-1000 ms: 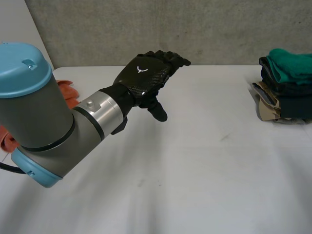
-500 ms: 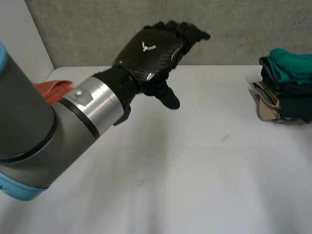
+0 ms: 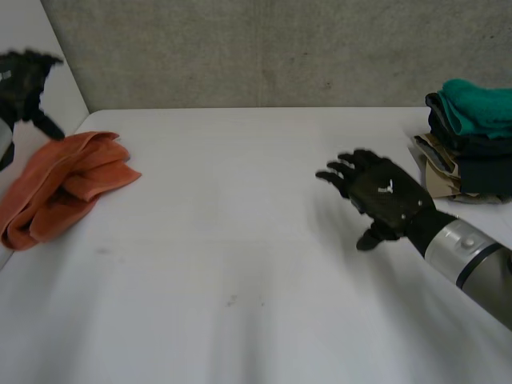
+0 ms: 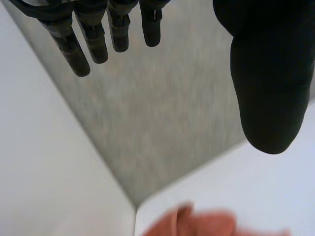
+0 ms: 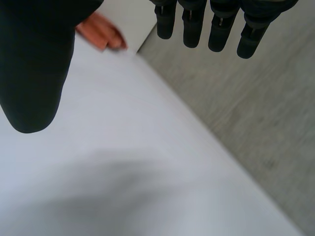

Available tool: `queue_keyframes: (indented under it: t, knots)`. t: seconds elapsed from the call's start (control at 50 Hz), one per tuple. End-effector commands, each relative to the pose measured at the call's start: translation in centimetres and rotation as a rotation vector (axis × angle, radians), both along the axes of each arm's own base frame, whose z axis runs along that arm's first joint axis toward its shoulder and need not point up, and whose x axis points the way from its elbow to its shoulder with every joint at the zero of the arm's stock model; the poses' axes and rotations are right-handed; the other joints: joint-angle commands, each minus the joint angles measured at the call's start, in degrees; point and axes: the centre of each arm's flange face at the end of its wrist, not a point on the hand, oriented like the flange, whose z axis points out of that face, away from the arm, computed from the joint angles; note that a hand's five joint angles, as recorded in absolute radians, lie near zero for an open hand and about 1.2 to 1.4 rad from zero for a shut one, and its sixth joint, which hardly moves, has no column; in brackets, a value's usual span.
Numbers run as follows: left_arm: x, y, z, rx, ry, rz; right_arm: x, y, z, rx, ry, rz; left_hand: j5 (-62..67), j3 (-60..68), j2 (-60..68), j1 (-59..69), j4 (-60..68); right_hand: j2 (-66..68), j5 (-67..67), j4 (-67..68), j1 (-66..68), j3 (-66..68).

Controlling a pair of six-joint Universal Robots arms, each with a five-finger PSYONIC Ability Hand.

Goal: Fold the laundry.

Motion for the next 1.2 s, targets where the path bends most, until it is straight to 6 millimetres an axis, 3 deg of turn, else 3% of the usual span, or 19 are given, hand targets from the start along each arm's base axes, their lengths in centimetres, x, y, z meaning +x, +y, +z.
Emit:
queue_keyframes:
  t: [0.02,0.08,0.22,0.28,0.32,0.38,0.46,0.58,0.66,0.72,0.8,0.88,0.92,0.94,0.98,1.0,1.02,1.1,1.2]
  knots:
    - [2.8,-4.5,-10.3,0.138,-0.212,0.018,-0.9,1.1,-1.4,0.102,0.094,-0.080,-0.7,-0.1,0.3,1.3,0.6,-2.3,-2.7,-2.4,-3.2,-2.2]
    - [3.3,-5.4,-13.1,0.165,-0.276,0.021,-0.9,1.3,-1.8,0.104,0.092,-0.076,-0.7,-0.1,0.3,1.3,0.6,-2.3,-2.7,-2.4,-3.2,-2.2]
    - [4.0,-7.0,-16.0,0.133,-0.326,0.071,-0.9,1.2,-2.0,0.078,0.088,-0.078,3.9,4.6,5.0,6.0,5.3,-2.3,-2.7,-2.4,-3.2,-2.2]
    - [3.6,-7.0,-16.2,0.122,-0.321,0.064,-1.0,1.1,-2.1,0.079,0.088,-0.080,35.1,35.8,36.2,37.2,36.5,-2.3,-2.7,-2.4,-3.2,-2.2]
    - [2.9,-6.7,-16.3,0.126,-0.313,0.055,-1.0,1.2,-2.1,0.081,0.089,-0.080,67.0,67.7,68.0,69.1,68.3,-2.3,-2.7,-2.4,-3.2,-2.2]
    - [1.2,-6.1,-15.0,0.105,-0.303,0.029,-1.1,1.1,-2.1,0.081,0.089,-0.087,67.2,67.9,68.2,69.3,68.5,-2.3,-2.7,-2.4,-3.2,-2.2]
    - [-4.2,-3.0,-8.4,-0.012,-0.193,-0.078,-1.2,0.9,-2.1,0.076,0.088,-0.094,67.2,67.9,68.2,69.3,68.5,-2.3,-2.7,-2.4,-3.2,-2.2]
    - [-11.1,2.3,-3.8,-0.055,0.023,-0.268,-1.3,0.6,-2.0,0.061,0.079,-0.107,67.2,67.9,68.2,69.3,68.5,-2.3,-2.7,-2.4,-3.2,-2.2]
    - [-16.6,7.8,-1.5,-0.036,0.176,-0.470,-1.3,0.5,-1.9,0.055,0.077,-0.110,67.2,67.9,68.2,69.3,68.5,-2.3,-2.7,-2.4,-3.2,-2.2]
    - [-18.9,10.2,-2.1,0.016,0.208,-0.573,-1.4,0.5,-1.9,0.053,0.079,-0.119,67.2,67.9,68.2,69.3,68.5,-2.3,-2.7,-2.4,-3.2,-2.2]
    - [-23.3,14.8,-6.3,0.160,0.181,-0.751,-1.5,0.3,-1.9,0.050,0.080,-0.131,67.2,67.9,68.2,69.3,68.5,-2.3,-2.7,-2.4,-3.2,-2.2]
    - [-24.7,16.3,-9.0,0.227,0.140,-0.785,-1.6,0.2,-1.9,0.051,0.079,-0.135,67.2,67.9,68.2,69.3,68.5,-2.3,-2.7,-2.4,-3.2,-2.2]
    - [-24.7,16.1,-8.6,0.203,0.126,-0.770,-1.6,0.2,-1.9,0.051,0.079,-0.135,46.2,46.8,47.2,48.2,47.5,-2.3,-2.7,-2.4,-3.2,-2.2]
    - [-24.4,15.5,-7.8,0.165,0.114,-0.733,-1.6,0.2,-1.9,0.051,0.079,-0.135,20.4,21.1,21.4,22.5,21.7,-2.3,-2.7,-2.4,-3.2,-2.2]
    - [-23.2,13.9,-7.2,0.130,0.103,-0.640,-1.5,0.3,-1.9,0.050,0.080,-0.133,5.7,6.4,6.7,7.8,7.0,-2.3,-2.7,-2.4,-3.2,-2.2]
    - [-22.1,12.7,-6.7,0.110,0.098,-0.575,-1.5,0.3,-1.9,0.051,0.079,-0.132,1.7,2.3,2.7,3.7,3.0,-2.3,-2.7,-2.4,-3.2,-2.2]
    - [-19.2,9.8,-5.8,0.070,0.088,-0.419,-1.5,0.2,-1.9,0.049,0.080,-0.133,1.3,2.0,2.3,3.4,2.6,-2.3,-2.7,-2.4,-3.2,-2.2]
    - [-12.2,4.7,-4.6,0.014,0.031,-0.097,-1.5,0.3,-1.9,0.049,0.080,-0.130,1.3,2.0,2.3,3.4,2.6,-2.3,-2.7,-2.4,-3.2,-2.2]
    - [-8.0,1.9,-5.7,0.021,-0.103,0.017,-1.5,0.2,-1.8,0.047,0.079,-0.130,0.6,1.3,1.6,2.7,1.9,-2.3,-2.7,-2.4,-3.2,-2.2]
